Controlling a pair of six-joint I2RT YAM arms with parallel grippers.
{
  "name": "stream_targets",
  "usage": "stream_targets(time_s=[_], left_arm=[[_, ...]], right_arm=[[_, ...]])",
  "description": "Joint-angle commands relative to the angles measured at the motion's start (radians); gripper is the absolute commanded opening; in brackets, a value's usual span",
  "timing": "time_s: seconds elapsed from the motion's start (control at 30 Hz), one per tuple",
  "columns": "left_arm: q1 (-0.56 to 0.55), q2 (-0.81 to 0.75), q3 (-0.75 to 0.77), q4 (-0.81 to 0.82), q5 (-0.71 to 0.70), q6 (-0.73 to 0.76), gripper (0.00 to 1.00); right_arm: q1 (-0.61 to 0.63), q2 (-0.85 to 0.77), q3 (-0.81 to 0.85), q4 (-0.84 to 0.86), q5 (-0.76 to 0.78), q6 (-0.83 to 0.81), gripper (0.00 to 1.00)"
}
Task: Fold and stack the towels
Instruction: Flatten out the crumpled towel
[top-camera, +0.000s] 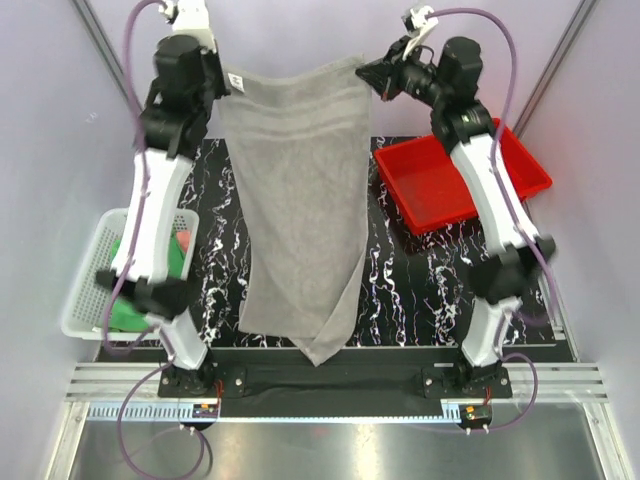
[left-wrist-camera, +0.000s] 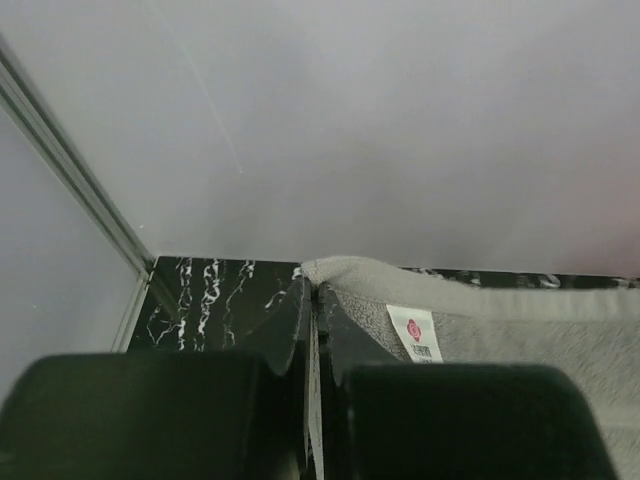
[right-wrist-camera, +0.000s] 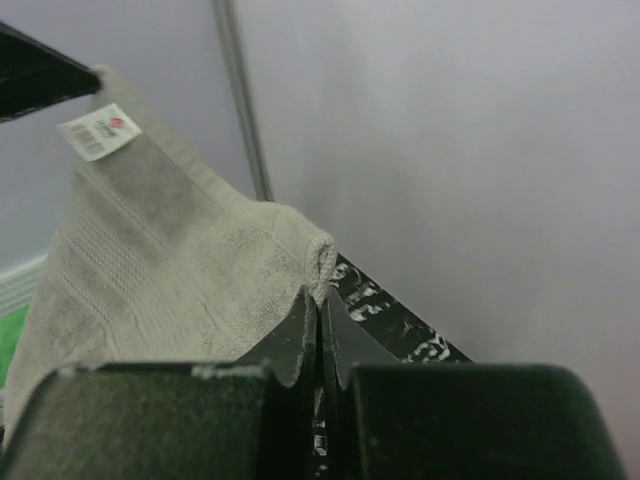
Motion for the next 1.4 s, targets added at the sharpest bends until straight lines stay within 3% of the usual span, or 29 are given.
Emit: stream_targets(time_s=[0.0, 0.07, 0.17, 0.3, 0.5, 0.6, 0.8, 0.9, 1.0, 1.13, 1.37], left_arm=[[0.095, 0.148, 0.156, 0.127, -0.024, 0.009, 0.0], [0.12, 0.257, 0.224, 0.149, -0.001, 0.003, 0.0], [0.157, 0.302, 0.204, 0.264, 0.023, 0.001, 0.0], [0.166, 0.304, 0.085, 0.436, 0.031, 0.038, 0.0], [0.163, 0.305, 0.043, 0.45, 0.049, 0.043, 0.0], [0.143, 0.212, -0.082, 0.486, 0.053, 0.083, 0.0], [0.056, -0.099, -0.296, 0.49, -0.039, 0.168, 0.0], [-0.001, -0.28, -0.366, 0.458, -0.081, 0.184, 0.0], [-0.068, -0.442, -0.399, 0.42, -0.119, 0.204, 0.0], [-0.144, -0.603, -0.365, 0.305, -0.081, 0.192, 0.0], [-0.159, -0.709, -0.195, 0.144, 0.1, 0.06, 0.0]], right_arm=[[-0.117, 0.213, 0.213, 0.102, -0.13, 0.089, 0.0], [-0.142, 0.385, 0.39, 0.117, -0.182, 0.147, 0.0], [-0.173, 0.455, 0.363, 0.308, -0.224, 0.209, 0.0], [-0.174, 0.534, 0.368, 0.376, -0.233, 0.209, 0.0], [-0.173, 0.562, 0.349, 0.392, -0.267, 0.213, 0.0], [-0.166, 0.515, 0.345, 0.317, -0.278, 0.192, 0.0], [-0.15, 0.176, 0.061, 0.262, -0.25, 0.164, 0.0], [-0.139, -0.078, -0.089, 0.219, -0.238, 0.138, 0.0], [-0.131, -0.221, -0.206, 0.188, -0.23, 0.143, 0.0], [-0.105, -0.471, -0.341, 0.191, -0.249, 0.187, 0.0], [-0.067, -0.711, -0.428, 0.347, -0.262, 0.336, 0.0]])
